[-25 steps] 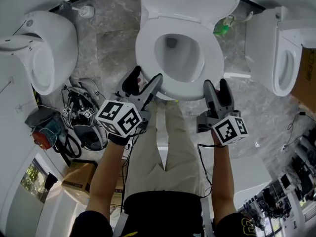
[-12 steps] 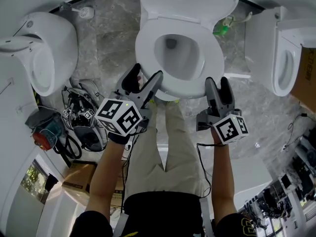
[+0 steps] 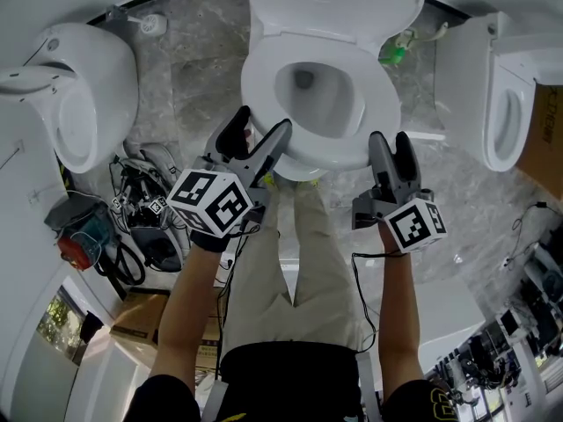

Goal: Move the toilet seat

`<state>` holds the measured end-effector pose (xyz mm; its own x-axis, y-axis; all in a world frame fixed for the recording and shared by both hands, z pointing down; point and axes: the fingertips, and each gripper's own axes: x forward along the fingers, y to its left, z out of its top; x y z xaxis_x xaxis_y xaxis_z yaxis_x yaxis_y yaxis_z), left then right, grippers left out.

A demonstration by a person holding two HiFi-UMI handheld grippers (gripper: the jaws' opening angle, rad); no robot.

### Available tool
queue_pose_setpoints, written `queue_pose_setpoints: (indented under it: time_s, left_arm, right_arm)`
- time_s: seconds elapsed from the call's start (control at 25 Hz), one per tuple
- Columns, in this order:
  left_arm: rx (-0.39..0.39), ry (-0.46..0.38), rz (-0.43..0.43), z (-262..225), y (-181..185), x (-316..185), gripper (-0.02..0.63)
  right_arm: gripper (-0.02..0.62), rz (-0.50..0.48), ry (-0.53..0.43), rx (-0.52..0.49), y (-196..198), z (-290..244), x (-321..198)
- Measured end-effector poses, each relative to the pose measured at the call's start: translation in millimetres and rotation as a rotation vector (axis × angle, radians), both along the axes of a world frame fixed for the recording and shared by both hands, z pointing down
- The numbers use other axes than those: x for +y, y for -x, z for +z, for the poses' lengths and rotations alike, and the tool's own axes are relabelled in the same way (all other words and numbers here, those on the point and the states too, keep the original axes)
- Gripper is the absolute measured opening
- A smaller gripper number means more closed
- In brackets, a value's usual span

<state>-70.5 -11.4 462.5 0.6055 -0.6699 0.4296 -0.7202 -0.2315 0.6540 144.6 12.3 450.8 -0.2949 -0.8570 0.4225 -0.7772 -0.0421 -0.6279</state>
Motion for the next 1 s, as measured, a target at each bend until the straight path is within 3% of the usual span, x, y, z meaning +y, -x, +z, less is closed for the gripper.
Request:
queue_pose_setpoints:
  time_s: [1.0]
  left_arm:
    - [0.030, -0.020, -0.029, -3, -2, -13, 0.387]
  right_arm:
    - [0.416, 0.048, -0.054, -0.020, -6, -4, -11]
